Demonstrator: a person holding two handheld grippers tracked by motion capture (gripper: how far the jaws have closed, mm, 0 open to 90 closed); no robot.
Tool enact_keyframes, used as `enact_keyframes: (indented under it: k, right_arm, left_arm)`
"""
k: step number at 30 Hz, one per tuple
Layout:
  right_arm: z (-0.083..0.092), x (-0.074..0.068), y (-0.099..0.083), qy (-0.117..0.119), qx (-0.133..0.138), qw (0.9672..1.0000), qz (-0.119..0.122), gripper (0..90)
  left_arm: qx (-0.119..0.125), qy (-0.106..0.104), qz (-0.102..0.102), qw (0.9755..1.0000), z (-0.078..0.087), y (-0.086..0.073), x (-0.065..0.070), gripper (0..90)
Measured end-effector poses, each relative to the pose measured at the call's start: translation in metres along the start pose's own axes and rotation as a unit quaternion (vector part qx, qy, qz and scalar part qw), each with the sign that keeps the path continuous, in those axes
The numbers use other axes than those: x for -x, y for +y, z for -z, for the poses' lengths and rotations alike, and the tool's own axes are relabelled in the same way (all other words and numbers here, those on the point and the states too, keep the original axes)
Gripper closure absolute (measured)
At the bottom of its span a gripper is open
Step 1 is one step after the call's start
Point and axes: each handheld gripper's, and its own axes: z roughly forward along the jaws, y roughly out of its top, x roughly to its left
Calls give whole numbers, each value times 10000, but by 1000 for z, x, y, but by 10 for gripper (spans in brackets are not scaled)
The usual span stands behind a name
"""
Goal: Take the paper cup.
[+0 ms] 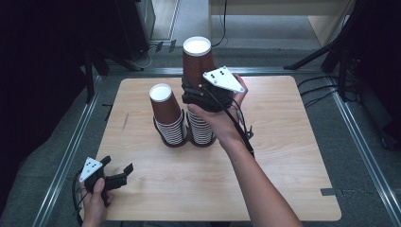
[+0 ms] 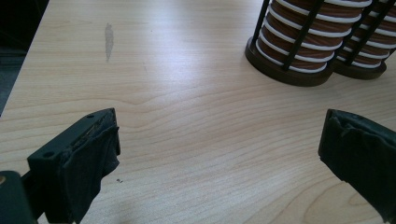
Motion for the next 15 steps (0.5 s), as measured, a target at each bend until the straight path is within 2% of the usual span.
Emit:
enact_keyframes:
  k: [6, 15]
  right_arm:
    - [-6, -1, 2, -55, -24, 9999, -127, 74]
    - [-6, -1, 2, -36, -12, 9999, -114, 91]
  left_arm:
    - [7, -9, 17, 10000, 0, 0, 0, 0]
    - [-3, -11, -3, 10000, 0, 0, 0, 0]
